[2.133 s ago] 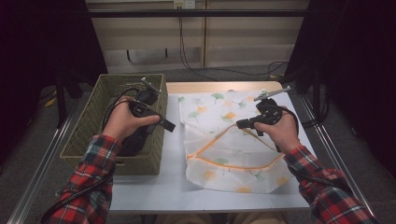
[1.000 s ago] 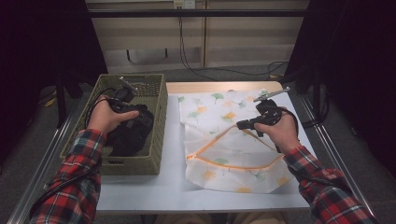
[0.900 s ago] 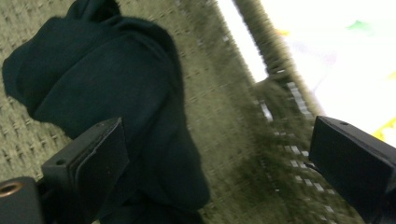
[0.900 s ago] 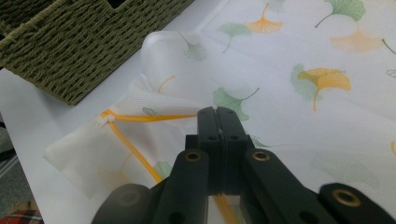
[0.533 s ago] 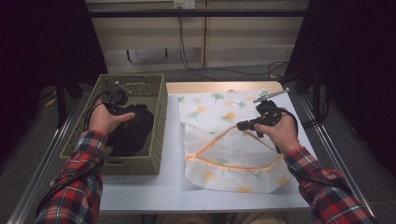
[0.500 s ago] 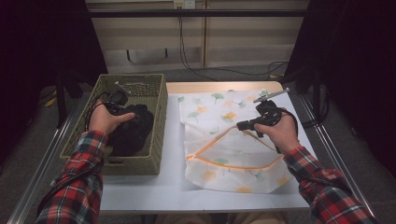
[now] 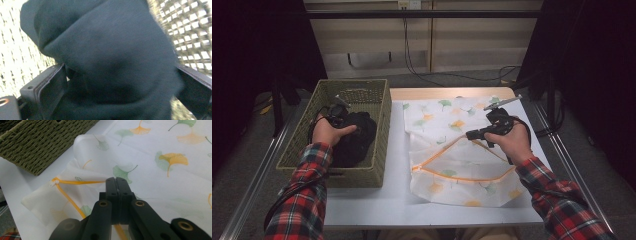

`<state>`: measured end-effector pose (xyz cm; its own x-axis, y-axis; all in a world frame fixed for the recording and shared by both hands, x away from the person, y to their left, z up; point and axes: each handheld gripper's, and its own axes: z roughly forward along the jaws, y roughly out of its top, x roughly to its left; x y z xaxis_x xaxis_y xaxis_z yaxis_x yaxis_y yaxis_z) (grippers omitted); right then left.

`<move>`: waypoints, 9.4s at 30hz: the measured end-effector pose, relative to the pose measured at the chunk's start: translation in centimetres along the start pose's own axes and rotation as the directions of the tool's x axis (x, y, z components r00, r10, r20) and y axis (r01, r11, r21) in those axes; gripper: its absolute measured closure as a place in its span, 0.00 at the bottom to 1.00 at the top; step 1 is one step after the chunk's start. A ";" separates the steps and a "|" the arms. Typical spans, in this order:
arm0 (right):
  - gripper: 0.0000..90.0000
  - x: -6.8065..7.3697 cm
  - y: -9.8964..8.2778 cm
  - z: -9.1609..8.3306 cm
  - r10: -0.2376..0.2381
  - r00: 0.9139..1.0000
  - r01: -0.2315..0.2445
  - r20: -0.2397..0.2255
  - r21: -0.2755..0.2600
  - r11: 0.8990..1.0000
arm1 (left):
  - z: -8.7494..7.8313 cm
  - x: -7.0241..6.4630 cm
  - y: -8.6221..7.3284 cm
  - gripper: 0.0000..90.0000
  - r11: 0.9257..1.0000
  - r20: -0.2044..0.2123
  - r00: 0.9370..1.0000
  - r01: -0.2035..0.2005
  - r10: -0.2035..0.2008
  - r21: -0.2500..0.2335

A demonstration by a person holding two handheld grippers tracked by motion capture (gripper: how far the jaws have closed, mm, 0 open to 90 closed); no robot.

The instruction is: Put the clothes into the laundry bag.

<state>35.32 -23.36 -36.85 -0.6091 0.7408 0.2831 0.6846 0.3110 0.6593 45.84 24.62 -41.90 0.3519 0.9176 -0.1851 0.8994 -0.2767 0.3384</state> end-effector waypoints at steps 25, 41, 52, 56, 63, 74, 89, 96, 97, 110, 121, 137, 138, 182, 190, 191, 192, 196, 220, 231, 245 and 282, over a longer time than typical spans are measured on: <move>1.00 -0.4 -0.2 0.2 0.006 1.000 -0.006 0.005 0.002 1.000 | 3.6 0.2 0.1 0.07 0.996 -0.076 0.996 -0.031 0.038 0.086; 1.00 -0.4 -0.3 0.2 0.009 1.000 -0.009 0.016 0.004 1.000 | 2.2 -0.3 0.0 0.61 0.996 -0.127 0.991 -0.038 0.047 0.076; 1.00 -0.4 -0.1 0.1 0.006 1.000 -0.006 0.012 0.001 1.000 | 0.7 0.0 0.2 0.67 0.995 -0.058 0.997 0.052 -0.048 0.080; 1.00 -0.3 -0.2 0.1 0.005 1.000 -0.005 0.014 0.000 1.000 | -0.9 0.0 0.5 0.67 0.996 -0.023 0.998 0.065 -0.064 0.066; 1.00 -0.4 -0.1 -0.1 0.008 1.000 -0.008 0.020 0.001 1.000 | -3.9 -0.7 1.6 0.67 0.998 -0.007 0.999 0.038 -0.037 0.049; 1.00 -0.2 -0.1 0.0 0.006 1.000 -0.006 0.021 0.002 1.000 | -7.1 -1.8 2.5 0.67 0.998 0.036 0.999 -0.016 0.014 0.055; 1.00 -0.2 0.0 0.1 0.009 1.000 -0.009 0.022 0.014 1.000 | -9.7 -3.8 3.3 0.67 0.995 0.105 0.991 -0.087 0.082 0.048; 1.00 -0.2 0.1 0.2 0.007 1.000 -0.008 0.028 0.016 1.000 | -10.6 -5.3 3.8 0.67 0.988 0.141 0.980 -0.148 0.141 0.046; 1.00 -0.2 0.1 0.2 0.008 1.000 -0.008 0.028 0.016 1.000 | -10.7 -5.5 3.9 0.67 0.986 0.144 0.978 -0.159 0.150 0.052; 1.00 -0.3 0.0 0.3 0.011 1.000 -0.012 0.028 0.021 1.000 | -11.2 -7.6 4.3 0.67 0.975 0.180 0.963 -0.214 0.201 0.055; 1.00 -0.2 0.0 0.4 0.009 0.999 -0.010 0.036 0.031 0.999 | -11.3 -9.8 4.5 0.67 0.970 0.211 0.952 -0.237 0.221 0.054; 1.00 -0.2 -0.1 0.5 0.007 1.000 -0.008 0.030 0.031 0.999 | -11.0 -12.4 4.4 0.67 0.951 0.257 0.925 -0.302 0.278 0.059; 1.00 -0.2 -0.1 0.6 0.008 0.999 -0.009 0.034 0.033 0.999 | -11.0 -12.5 4.4 0.67 0.950 0.260 0.923 -0.308 0.283 0.059; 1.00 -0.4 0.0 0.9 0.016 0.999 -0.016 0.040 0.024 1.000 | -8.6 -20.1 2.4 0.67 0.834 0.358 0.790 -0.549 0.498 0.053; 1.00 -0.4 0.1 0.8 0.019 0.999 -0.020 0.048 0.018 1.000 | -8.0 -21.0 1.9 0.67 0.812 0.367 0.771 -0.580 0.521 0.065; 1.00 -0.4 0.1 0.8 0.019 0.999 -0.020 0.046 0.017 1.000 | -7.9 -21.2 1.8 0.67 0.812 0.367 0.770 -0.581 0.522 0.063; 1.00 -0.4 0.1 0.8 0.021 0.999 -0.022 0.044 0.015 1.000 | -7.9 -21.3 1.7 0.67 0.809 0.372 0.767 -0.584 0.523 0.065; 1.00 -0.4 0.2 0.8 0.020 0.999 -0.021 0.049 0.018 1.000 | -7.6 -21.9 1.4 0.67 0.803 0.383 0.754 -0.594 0.533 0.053; 1.00 -0.1 0.7 0.9 0.017 0.998 -0.018 0.058 0.011 1.000 | -5.8 -25.0 -0.2 0.67 0.766 0.446 0.697 -0.641 0.561 0.040; 1.00 -0.1 0.8 0.8 0.014 0.998 -0.014 0.065 0.008 1.000 | -4.5 -26.4 -1.0 0.67 0.755 0.470 0.681 -0.654 0.561 0.047; 1.00 0.0 1.1 0.7 0.019 0.997 -0.018 0.071 -0.007 1.000 | -3.0 -27.4 -1.9 0.67 0.737 0.496 0.662 -0.673 0.562 0.063; 1.00 0.9 1.9 0.9 0.010 0.998 -0.009 0.066 -0.019 1.000 | 0.2 -29.7 -2.0 0.66 0.774 0.479 0.706 -0.628 0.522 0.082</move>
<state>36.42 -21.56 -35.93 -0.5747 0.7813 0.2433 0.6819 0.2929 0.6702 33.64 -2.12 -37.24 0.8418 0.3663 -0.3964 0.4966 -0.8135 0.3028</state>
